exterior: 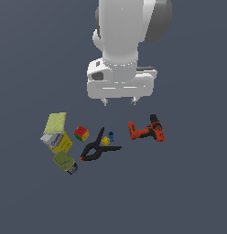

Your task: Pick up a designated object from a clutter of objects.

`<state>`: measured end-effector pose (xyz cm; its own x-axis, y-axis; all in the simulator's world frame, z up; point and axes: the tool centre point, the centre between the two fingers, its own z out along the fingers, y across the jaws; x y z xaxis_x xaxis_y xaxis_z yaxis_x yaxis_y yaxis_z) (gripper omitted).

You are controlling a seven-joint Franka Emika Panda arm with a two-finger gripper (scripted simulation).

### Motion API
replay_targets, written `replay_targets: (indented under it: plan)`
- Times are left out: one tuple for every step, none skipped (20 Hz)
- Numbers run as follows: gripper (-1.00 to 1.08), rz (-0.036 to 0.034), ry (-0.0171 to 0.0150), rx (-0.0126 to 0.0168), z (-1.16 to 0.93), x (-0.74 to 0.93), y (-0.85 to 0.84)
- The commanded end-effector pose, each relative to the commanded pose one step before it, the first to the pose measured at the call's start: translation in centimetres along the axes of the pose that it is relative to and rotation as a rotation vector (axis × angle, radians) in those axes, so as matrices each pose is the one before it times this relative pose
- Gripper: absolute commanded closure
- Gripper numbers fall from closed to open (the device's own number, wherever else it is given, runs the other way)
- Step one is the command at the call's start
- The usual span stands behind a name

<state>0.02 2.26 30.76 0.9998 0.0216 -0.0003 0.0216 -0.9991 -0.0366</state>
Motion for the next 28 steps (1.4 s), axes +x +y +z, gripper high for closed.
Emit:
replay_targets:
  plan:
    - [-0.60,0.00000,0.00000,0.00000,0.000,0.000,0.001]
    - [-0.60,0.00000,0.00000,0.00000,0.006,0.018,-0.002]
    - [-0.60,0.00163,0.00088,0.00062,-0.033,0.027,0.102]
    - [-0.60,0.00197,0.00095,0.00068,-0.028,0.054,0.115]
    - [-0.60,0.00290,0.00117,0.00084,-0.032,0.074,0.157]
    - [-0.60,0.00324,0.00080,0.00058,-0.013,0.079,0.147]
    - [-0.60,0.00267,-0.00003,-0.00001,0.021,0.059,0.081]
    - [-0.60,0.00201,-0.00090,-0.00062,0.055,0.038,0.009]
    - [-0.60,0.00151,-0.00181,-0.00126,0.092,0.017,-0.058]
    - [-0.60,0.00099,-0.00268,-0.00188,0.128,-0.003,-0.126]
    - [-0.60,0.00065,-0.00347,-0.00247,0.162,-0.019,-0.184]
    - [-0.60,0.00067,-0.00405,-0.00294,0.189,-0.025,-0.221]
    - [-0.60,0.00116,-0.00438,-0.00324,0.208,-0.018,-0.227]
    - [-0.60,0.00157,-0.00480,-0.00362,0.232,-0.014,-0.241]
    - [-0.60,0.00164,-0.00544,-0.00422,0.263,-0.022,-0.284]
    - [-0.60,0.00172,-0.00610,-0.00487,0.297,-0.030,-0.327]
    - [-0.60,0.00194,-0.00660,-0.00543,0.325,-0.033,-0.357]
    - [-0.60,0.00212,-0.00712,-0.00607,0.355,-0.039,-0.393]
    - [-0.60,0.00227,-0.00761,-0.00674,0.384,-0.047,-0.431]
    - [-0.60,0.00244,-0.00808,-0.00745,0.413,-0.054,-0.468]
    - [-0.60,0.00259,-0.00850,-0.00819,0.442,-0.064,-0.506]
    - [-0.60,0.00275,-0.00886,-0.00895,0.469,-0.074,-0.544]
    - [-0.60,0.00290,-0.00918,-0.00976,0.496,-0.086,-0.583]
    - [-0.60,0.00304,-0.00943,-0.01059,0.522,-0.099,-0.622]
    - [-0.60,0.00317,-0.00961,-0.01145,0.547,-0.113,-0.661]
    - [-0.60,0.00330,-0.00972,-0.01233,0.570,-0.130,-0.699]
    - [-0.60,0.00337,-0.00961,-0.01304,0.583,-0.145,-0.727]
    - [-0.60,0.00333,-0.00917,-0.01334,0.578,-0.157,-0.732]
